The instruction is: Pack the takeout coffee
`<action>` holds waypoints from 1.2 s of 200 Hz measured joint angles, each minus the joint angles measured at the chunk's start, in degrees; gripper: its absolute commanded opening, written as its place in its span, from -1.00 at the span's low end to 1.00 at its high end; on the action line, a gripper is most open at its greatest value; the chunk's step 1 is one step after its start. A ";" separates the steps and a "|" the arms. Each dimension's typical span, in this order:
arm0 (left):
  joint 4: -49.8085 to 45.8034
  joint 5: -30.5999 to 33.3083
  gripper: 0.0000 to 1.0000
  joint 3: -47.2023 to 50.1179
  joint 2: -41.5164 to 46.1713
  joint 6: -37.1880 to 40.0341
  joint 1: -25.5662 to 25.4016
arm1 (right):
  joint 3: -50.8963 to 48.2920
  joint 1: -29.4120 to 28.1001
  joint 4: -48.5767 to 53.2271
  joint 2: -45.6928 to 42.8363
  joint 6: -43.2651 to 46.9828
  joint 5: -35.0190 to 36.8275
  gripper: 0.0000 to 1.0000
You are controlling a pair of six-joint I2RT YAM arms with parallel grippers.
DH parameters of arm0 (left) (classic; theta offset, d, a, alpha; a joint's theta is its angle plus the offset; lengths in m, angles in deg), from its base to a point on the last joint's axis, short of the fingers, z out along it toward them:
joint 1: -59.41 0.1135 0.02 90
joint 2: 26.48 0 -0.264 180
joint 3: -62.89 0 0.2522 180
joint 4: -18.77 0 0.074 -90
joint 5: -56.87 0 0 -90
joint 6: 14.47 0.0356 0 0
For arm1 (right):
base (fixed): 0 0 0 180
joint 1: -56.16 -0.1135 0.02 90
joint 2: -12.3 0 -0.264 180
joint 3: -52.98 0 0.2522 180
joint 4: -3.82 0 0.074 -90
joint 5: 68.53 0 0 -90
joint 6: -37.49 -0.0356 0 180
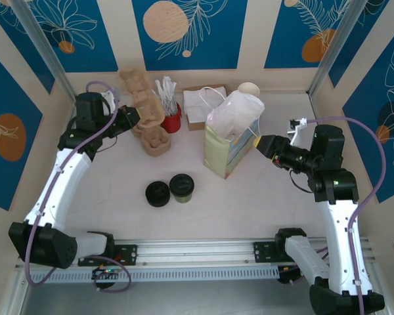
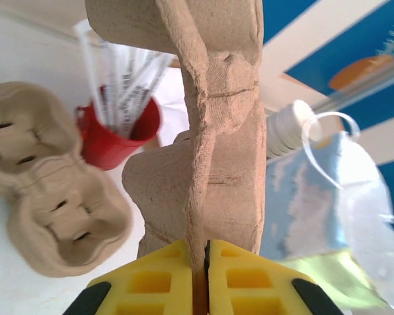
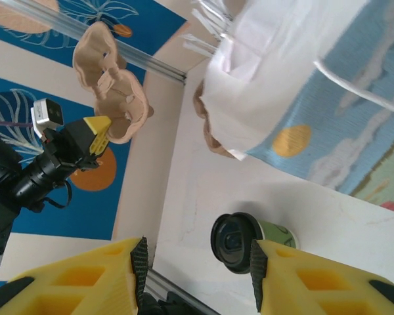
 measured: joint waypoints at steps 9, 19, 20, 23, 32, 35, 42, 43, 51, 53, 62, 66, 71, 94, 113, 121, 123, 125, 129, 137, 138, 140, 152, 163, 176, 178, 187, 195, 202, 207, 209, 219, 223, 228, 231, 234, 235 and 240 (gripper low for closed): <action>-0.24 -1.70 -0.80 -1.22 0.09 0.68 -0.68 | 0.00 -0.52 -1.11 -0.37 -0.17 -0.46 -0.03; -0.26 -3.72 -0.79 -2.23 0.22 1.31 -2.01 | 0.02 -1.29 -2.40 -0.63 -0.44 -1.14 -0.03; -0.26 -3.98 -0.79 -2.34 0.26 1.42 -2.25 | 0.02 -1.44 -2.64 -0.70 -0.42 -1.18 -0.03; -0.26 -4.57 -0.79 -2.58 0.33 1.64 -2.71 | 0.02 -1.66 -3.08 -0.79 -0.44 -1.33 -0.03; -0.52 -6.34 -0.79 -3.32 0.48 2.27 -4.44 | 0.02 -2.51 -4.37 -0.79 -0.66 -1.84 -0.03; -0.68 -6.78 -0.79 -3.63 0.52 2.49 -5.01 | 0.02 -2.91 -4.92 -0.79 -0.76 -2.03 -0.03; -0.87 -7.98 -0.79 -4.26 0.63 3.19 -6.54 | 0.02 -3.63 -5.90 -0.79 -0.94 -2.36 -0.02; -0.90 -8.11 -0.79 -4.33 0.63 3.23 -6.69 | 0.02 -3.78 -6.14 -0.79 -1.03 -2.43 -0.02; -1.05 -9.31 -0.79 -5.03 0.79 3.80 -8.41 | 0.02 -4.83 -7.34 -0.74 -1.16 -2.71 -0.02; -1.05 -9.57 -0.79 -5.18 0.87 4.09 -8.96 | 0.02 -5.03 -7.52 -0.72 -1.25 -2.78 -0.01; -0.98 -10.69 -0.79 -5.70 1.22 4.96 -11.04 | 0.02 -6.36 -8.63 -0.59 -1.33 -2.91 -0.01; -0.83 -11.17 -0.79 -5.79 1.46 5.29 -11.80 | 0.07 -7.04 -9.07 -0.44 -1.36 -3.13 0.00; -0.59 -11.69 -0.79 -5.81 1.77 5.70 -12.76 | 0.13 -7.74 -9.55 -0.35 -1.40 -3.34 0.01; 1.20 -14.51 -0.79 -5.79 3.17 6.78 -16.28 | 0.96 -11.17 -11.21 0.70 -1.22 -4.55 0.11; 3.56 -16.63 -0.79 -5.75 3.89 7.28 -18.67 | 1.46 -13.75 -12.94 1.01 -0.74 -5.88 0.21; 4.52 -17.07 -0.79 -5.75 4.07 7.67 -19.80 | 1.84 -14.64 -13.40 1.01 -0.28 -6.43 0.23; 4.68 -17.20 -0.79 -5.75 4.09 7.78 -20.09 | 1.97 -14.84 -13.55 1.01 -0.28 -6.56 0.23; 4.90 -17.38 -0.79 -5.75 4.11 7.82 -20.41 | 2.05 -15.02 -13.60 1.01 -0.15 -6.69 0.24; 5.18 -17.57 -0.79 -5.75 4.11 8.09 -21.05 | 2.29 -15.34 -13.75 1.01 0.02 -6.95 0.24; 5.70 -18.23 -0.79 -5.75 4.11 8.22 -22.21 | 2.82 -15.87 -13.99 1.01 0.44 -7.28 0.25; 5.79 -18.25 -0.79 -5.75 4.11 8.24 -22.29 | 2.91 -15.96 -14.08 1.01 0.57 -7.34 0.25; 5.95 -18.45 -0.79 -5.75 4.11 8.22 -22.56 | 2.99 -16.00 -14.16 0.98 0.68 -7.37 0.25; 6.78 -19.06 -0.79 -5.73 4.11 8.20 -23.50 | 3.61 -16.28 -14.38 0.76 1.31 -7.34 0.26; 7.52 -19.61 -0.79 -5.73 4.11 8.22 -23.87 | 3.80 -16.28 -14.58 0.35 1.95 -7.28 0.26; 8.15 -19.93 -0.78 -5.73 4.11 8.17 -24.04 | 3.80 -16.28 -14.64 -0.13 2.64 -7.23 0.27; 8.20 -19.93 -0.79 -5.73 4.11 8.17 -24.06 | 3.80 -16.31 -14.64 -0.20 2.67 -7.21 0.27; 8.87 -20.15 -0.79 -5.62 4.11 8.13 -24.26 | 3.80 -16.33 -14.67 -0.39 2.91 -7.17 0.27; 9.51 -20.55 -0.79 -5.51 4.11 7.98 -24.33 | 3.85 -16.37 -14.67 -0.42 3.15 -7.17 0.27; 9.88 -20.81 -0.79 -5.49 4.11 7.96 -24.44 | 3.93 -16.57 -14.69 -0.39 3.26 -7.19 0.27; 10.19 -20.98 -0.79 -5.46 4.11 7.96 -24.55 | 3.98 -16.72 -14.75 -0.33 3.28 -7.21 0.27; 10.27 -21.03 -0.78 -5.46 4.11 7.93 -24.59 | 3.98 -16.76 -14.80 -0.31 3.28 -7.21 0.27; 10.86 -21.24 -0.78 -5.46 4.11 7.96 -24.87 | 4.00 -17.22 -15.23 0.00 3.34 -7.34 0.27; 11.02 -21.38 -0.78 -5.46 4.11 7.96 -24.98 | 4.00 -17.49 -15.50 0.04 3.48 -7.34 0.27; 11.10 -21.42 -0.78 -5.46 4.11 7.93 -25.11 | 4.02 -17.75 -15.69 0.11 3.58 -7.34 0.26; 11.10 -21.42 -0.79 -5.46 4.11 7.93 -25.18 | 4.02 -17.92 -15.87 0.22 3.67 -7.34 0.26; 11.10 -21.44 -0.78 -5.46 4.11 7.93 -25.27 | 4.07 -18.10 -15.91 0.35 3.72 -7.32 0.26; 11.10 -21.44 -0.78 -5.46 4.11 7.93 -25.29 | 4.07 -18.14 -15.93 0.39 3.72 -7.32 0.25; 11.13 -21.44 -0.78 -5.46 4.11 7.93 -25.40 | 4.15 -18.38 -16.02 0.52 3.76 -7.32 0.25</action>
